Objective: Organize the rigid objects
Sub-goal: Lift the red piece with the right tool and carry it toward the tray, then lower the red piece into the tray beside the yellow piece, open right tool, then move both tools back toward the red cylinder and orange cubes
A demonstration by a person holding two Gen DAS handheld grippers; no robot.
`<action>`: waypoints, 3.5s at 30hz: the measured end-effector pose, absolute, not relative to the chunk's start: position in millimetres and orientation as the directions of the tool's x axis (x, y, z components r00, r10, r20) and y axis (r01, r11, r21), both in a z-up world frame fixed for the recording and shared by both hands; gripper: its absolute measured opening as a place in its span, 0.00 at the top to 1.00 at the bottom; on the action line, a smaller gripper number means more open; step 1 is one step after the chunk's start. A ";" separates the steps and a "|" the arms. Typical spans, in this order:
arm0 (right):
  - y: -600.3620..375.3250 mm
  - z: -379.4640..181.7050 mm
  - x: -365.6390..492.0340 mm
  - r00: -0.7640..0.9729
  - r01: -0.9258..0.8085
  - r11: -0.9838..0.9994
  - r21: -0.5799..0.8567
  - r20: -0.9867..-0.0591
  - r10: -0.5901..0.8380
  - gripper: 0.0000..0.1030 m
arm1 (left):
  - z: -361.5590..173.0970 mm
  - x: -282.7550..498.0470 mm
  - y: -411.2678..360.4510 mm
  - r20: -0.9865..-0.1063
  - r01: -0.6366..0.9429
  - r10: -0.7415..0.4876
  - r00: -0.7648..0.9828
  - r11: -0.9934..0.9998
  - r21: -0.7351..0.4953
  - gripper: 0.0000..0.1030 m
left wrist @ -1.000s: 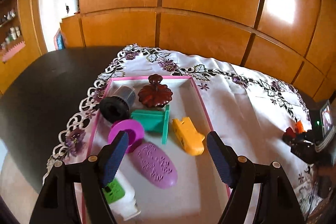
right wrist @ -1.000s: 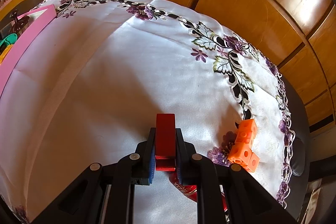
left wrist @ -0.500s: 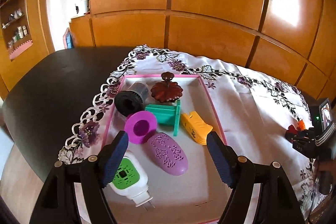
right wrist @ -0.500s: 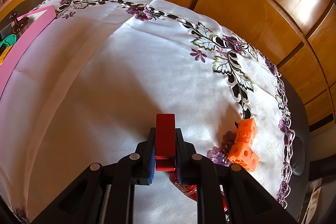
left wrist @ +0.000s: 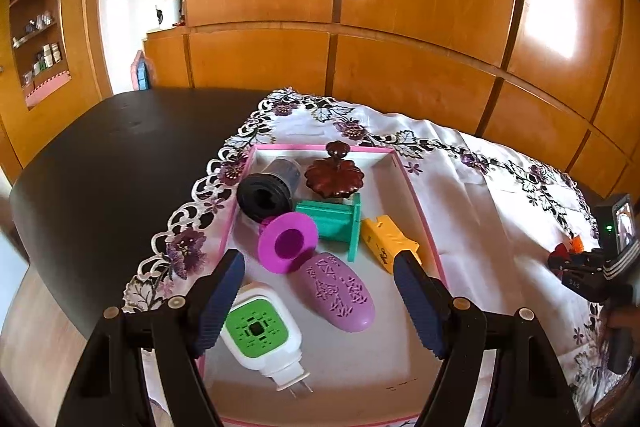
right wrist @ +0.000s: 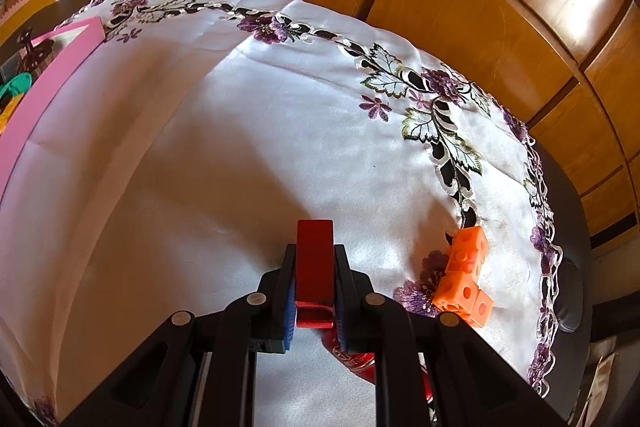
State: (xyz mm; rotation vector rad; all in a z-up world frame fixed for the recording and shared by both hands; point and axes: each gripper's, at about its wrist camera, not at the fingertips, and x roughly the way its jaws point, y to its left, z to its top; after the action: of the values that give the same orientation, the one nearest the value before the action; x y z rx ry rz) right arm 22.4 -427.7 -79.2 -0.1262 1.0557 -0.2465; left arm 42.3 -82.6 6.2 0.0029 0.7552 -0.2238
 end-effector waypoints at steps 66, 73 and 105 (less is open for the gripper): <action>-199.3 -33.4 51.6 0.655 -0.207 0.978 -0.001 -0.743 0.138 0.60 | -9.0 33.1 -16.5 -0.690 0.077 -0.139 0.710 0.990 -0.121 0.24; -205.1 -19.6 42.6 0.686 -0.195 0.981 0.003 -0.714 0.139 0.60 | -7.9 31.2 -21.3 -0.691 0.086 -0.141 0.709 0.990 -0.114 0.24; -482.0 4.0 -38.7 0.648 0.452 0.890 -0.055 -0.666 -0.370 0.60 | 12.1 21.9 -83.8 -0.679 0.254 -0.201 0.706 0.967 -0.022 0.23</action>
State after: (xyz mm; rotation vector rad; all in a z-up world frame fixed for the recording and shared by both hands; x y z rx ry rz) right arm -38.7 -482.0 4.0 0.1203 0.7285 -0.4688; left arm 21.9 -83.8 12.1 0.0753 0.7446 -0.2533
